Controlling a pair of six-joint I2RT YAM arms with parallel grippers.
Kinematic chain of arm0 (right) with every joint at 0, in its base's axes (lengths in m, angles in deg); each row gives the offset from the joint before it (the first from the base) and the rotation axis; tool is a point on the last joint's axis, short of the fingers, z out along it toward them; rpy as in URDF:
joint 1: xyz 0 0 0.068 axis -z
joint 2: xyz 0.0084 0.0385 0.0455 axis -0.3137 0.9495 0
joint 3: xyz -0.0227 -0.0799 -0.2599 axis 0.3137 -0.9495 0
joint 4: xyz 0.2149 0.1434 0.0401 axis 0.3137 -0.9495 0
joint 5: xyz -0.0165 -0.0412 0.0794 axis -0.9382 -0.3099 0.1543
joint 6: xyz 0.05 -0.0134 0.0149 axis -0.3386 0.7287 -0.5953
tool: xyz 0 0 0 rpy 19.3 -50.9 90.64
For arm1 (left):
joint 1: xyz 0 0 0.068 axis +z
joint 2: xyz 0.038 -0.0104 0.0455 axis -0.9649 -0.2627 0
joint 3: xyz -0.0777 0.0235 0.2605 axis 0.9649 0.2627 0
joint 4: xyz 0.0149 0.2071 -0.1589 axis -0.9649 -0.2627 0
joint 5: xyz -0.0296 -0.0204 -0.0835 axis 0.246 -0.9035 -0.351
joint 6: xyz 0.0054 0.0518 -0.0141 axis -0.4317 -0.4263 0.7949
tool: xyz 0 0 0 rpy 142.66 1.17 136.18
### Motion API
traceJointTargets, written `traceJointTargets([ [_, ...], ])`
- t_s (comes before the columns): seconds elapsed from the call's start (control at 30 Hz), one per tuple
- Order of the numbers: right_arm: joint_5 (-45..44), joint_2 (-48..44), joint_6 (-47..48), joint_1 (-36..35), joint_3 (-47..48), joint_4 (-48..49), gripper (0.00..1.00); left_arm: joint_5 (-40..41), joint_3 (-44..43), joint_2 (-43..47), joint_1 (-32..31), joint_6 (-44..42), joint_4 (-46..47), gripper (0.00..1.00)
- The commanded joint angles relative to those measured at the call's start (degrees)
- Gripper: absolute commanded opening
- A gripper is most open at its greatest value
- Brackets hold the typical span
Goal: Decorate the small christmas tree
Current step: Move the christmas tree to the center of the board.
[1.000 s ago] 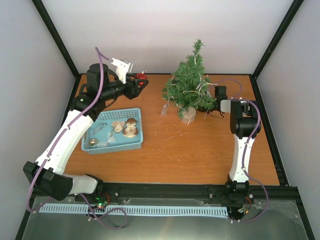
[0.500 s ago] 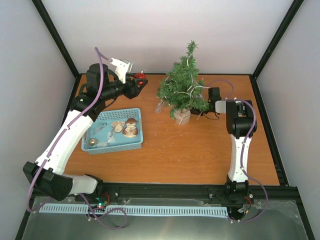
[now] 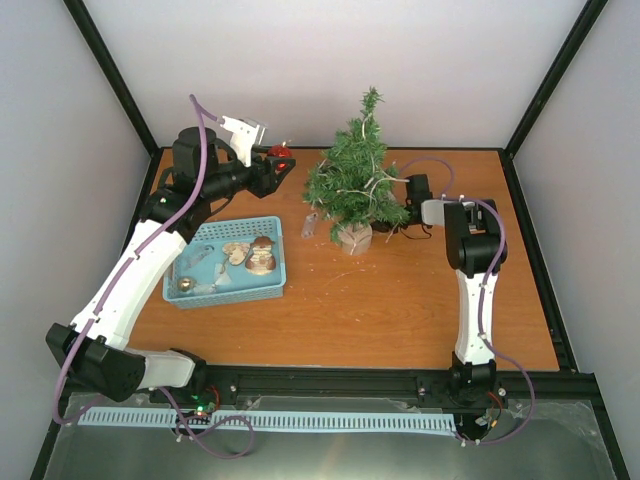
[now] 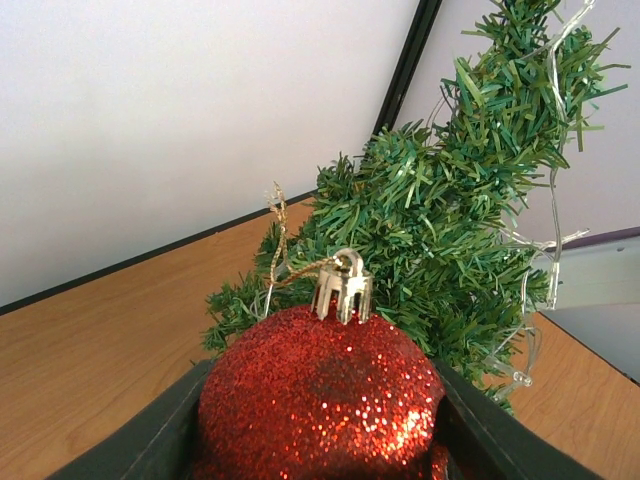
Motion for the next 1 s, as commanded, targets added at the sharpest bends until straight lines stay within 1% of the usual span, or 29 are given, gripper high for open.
traceJointTargets([
  [0.0,1.8,0.5,4.5,-1.9,1.5,-4.7,0.04,-1.0,-0.2,1.6,0.2,0.0,0.6,0.40],
  [0.23,2.6,0.5,8.3,-4.6,2.6,-7.1,0.05,-2.1,0.4,1.8,0.2,-0.1,-0.4,0.40],
  [0.47,2.4,-0.5,11.4,-5.1,3.3,-9.4,0.06,-2.9,1.3,3.4,0.2,-0.3,-0.3,0.40],
  [0.57,-1.8,-1.3,13.7,-5.0,4.4,-12.4,0.07,-3.8,1.3,3.8,0.3,-0.3,-0.2,0.40],
  [0.63,-4.6,-2.0,14.4,-5.1,5.0,-14.2,0.10,-4.5,1.3,4.1,0.2,-0.4,-0.4,0.40],
  [0.73,-6.0,-4.6,11.9,-4.3,3.9,-12.0,0.16,-6.4,1.8,4.8,0.2,-1.3,-0.2,0.40],
  [0.8,-8.9,-7.6,9.3,-2.9,3.0,-10.6,0.22,-7.6,2.8,5.7,0.2,-2.3,0.6,0.40],
  [0.97,-17.1,-14.2,0.7,3.3,1.8,-9.3,0.27,-13.3,5.0,7.5,0.2,-5.3,4.6,0.40],
])
